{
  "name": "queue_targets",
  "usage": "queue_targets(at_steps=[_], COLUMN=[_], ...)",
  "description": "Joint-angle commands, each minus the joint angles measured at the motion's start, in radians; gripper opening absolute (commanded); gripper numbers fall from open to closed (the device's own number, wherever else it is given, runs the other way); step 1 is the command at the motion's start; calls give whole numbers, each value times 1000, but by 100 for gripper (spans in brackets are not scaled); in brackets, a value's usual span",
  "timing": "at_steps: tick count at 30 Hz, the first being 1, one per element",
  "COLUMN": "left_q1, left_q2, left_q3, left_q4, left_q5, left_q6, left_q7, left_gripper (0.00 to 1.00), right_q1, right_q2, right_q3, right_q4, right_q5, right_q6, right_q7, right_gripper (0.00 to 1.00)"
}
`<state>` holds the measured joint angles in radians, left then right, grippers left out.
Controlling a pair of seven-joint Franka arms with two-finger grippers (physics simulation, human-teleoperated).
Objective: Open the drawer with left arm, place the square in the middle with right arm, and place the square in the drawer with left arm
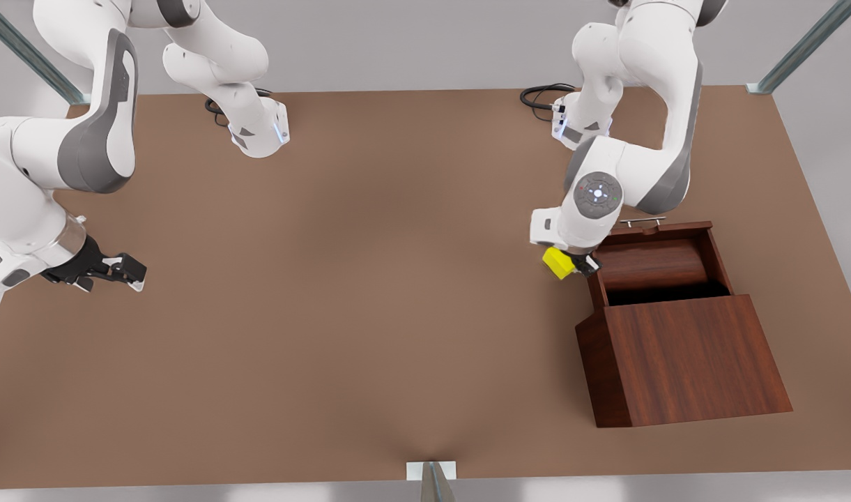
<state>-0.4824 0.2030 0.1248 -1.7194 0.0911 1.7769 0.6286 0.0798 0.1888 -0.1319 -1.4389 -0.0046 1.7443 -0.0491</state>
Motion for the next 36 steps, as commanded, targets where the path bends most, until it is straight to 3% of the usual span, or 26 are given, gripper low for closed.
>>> queue_targets(at_steps=[1, 6, 10, 11, 12, 18, 23, 26, 27, 29, 32, 36], left_q1=[2, 4, 5, 5, 8, 7, -7, -12, 70, 266, 396, 395], left_q2=[-1, 18, 38, 56, 65, 73, 64, 119, 122, 98, 46, 3], left_q3=[21, 229, 292, 309, 311, 323, 302, 266, 144, -94, -261, -263], left_q4=[0, -14, -29, -31, -31, -29, 98, 279, 319, 333, 316, 242], left_q5=[-54, -57, -57, -57, -57, -57, -140, -142, -136, -70, 58, 71], left_q6=[-2, -2, -4, -4, -10, -28, -88, -82, -76, -43, -42, 35], left_q7=[34, 391, 536, 566, 582, 580, -105, -455, -656, -678, -679, -673], left_gripper=[72, 72, 72, 75, 100, 100, 100, 100, 100, 100, 100, 100], right_q1=[0, 0, 0, 0, 0, 0, 0, 0, 0, -2, -2, -2], right_q2=[0, 0, 0, 0, 0, 0, -2, -2, -2, -3, -3, -3], right_q3=[0, 0, 0, 0, 0, 0, 0, 0, 0, 0, 0, 0], right_q4=[0, 0, 0, 0, 0, 0, 0, 0, 0, 2, 2, 2], right_q5=[0, 0, 0, 0, 0, 0, -2, -2, -2, -3, -2, -3], right_q6=[1, 1, 1, 1, 0, 1, 0, 0, 0, 0, 0, 0], right_q7=[0, 0, 0, 0, 0, 0, 0, 0, 0, -2, 0, 0], right_gripper=[100, 100, 100, 100, 100, 100, 100, 100, 100, 100, 100, 100])
